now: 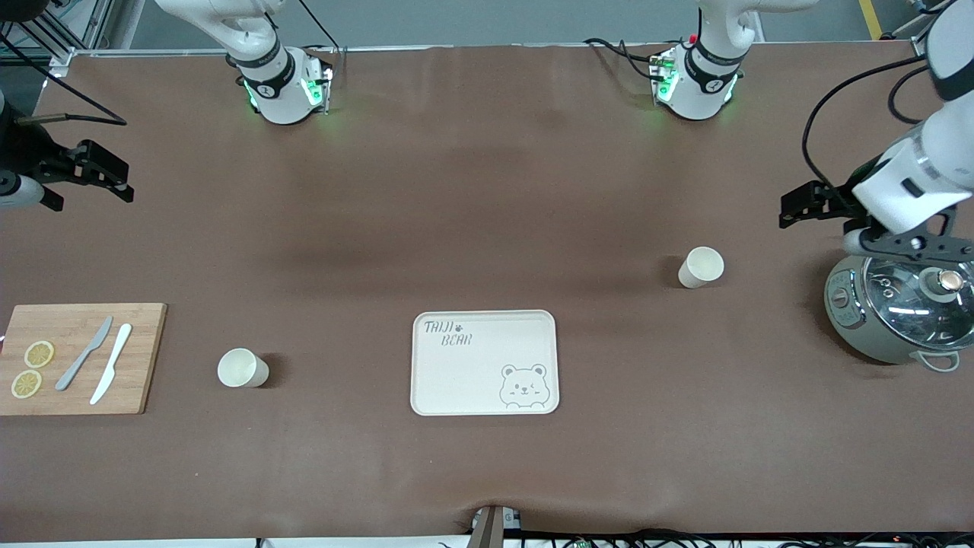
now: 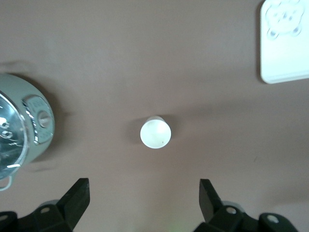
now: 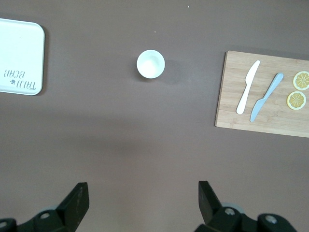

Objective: Place white IKEA cup upright on tray with both arms
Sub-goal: 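Reach the left gripper down over the white cup beside the pot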

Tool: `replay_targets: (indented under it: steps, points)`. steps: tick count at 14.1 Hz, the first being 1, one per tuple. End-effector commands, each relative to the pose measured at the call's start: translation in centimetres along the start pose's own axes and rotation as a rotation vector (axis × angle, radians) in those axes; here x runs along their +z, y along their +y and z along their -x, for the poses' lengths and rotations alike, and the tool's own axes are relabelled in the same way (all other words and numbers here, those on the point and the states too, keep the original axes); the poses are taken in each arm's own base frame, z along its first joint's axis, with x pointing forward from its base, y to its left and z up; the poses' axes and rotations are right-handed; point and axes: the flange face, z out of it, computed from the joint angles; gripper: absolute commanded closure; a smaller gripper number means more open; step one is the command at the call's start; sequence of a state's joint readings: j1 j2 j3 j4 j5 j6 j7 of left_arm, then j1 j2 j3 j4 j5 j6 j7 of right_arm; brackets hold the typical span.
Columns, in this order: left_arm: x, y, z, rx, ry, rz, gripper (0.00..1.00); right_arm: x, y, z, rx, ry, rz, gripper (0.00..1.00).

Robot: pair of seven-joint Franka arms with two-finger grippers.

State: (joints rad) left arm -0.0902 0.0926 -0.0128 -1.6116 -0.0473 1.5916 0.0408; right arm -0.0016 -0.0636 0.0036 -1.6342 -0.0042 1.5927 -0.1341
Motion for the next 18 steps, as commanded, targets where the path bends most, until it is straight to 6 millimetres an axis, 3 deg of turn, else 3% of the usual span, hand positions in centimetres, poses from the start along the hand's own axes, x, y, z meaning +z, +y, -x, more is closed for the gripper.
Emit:
replay_targets:
  steps: [1, 4, 7, 11, 15, 18]
  points:
    - [3.7, 0.1, 1.1, 0.017, -0.008, 0.013, 0.00, 0.0, 0.0, -0.1, 0.002, -0.009, 0.015, 0.00]
    - [8.6, -0.2, 2.7, 0.036, 0.035, 0.006, 0.00, 0.4, 0.2, -0.2, 0.005, -0.018, 0.013, 0.00]
    - [12.5, -0.4, 3.1, 0.035, 0.050, 0.001, 0.00, 0.5, 0.2, -0.2, 0.004, -0.025, 0.014, 0.00]
    - [16.3, -0.8, 5.9, 0.065, 0.114, -0.030, 0.00, 0.6, 0.3, -0.1, 0.016, -0.035, 0.014, 0.00]
    - [21.2, -1.1, 7.5, 0.075, 0.176, -0.045, 0.00, 0.3, 0.2, -0.2, 0.006, -0.019, 0.013, 0.00]
    - [23.7, -2.0, 8.2, 0.085, 0.220, -0.054, 0.00, 1.3, 0.6, -1.0, 0.013, -0.025, 0.006, 0.00]
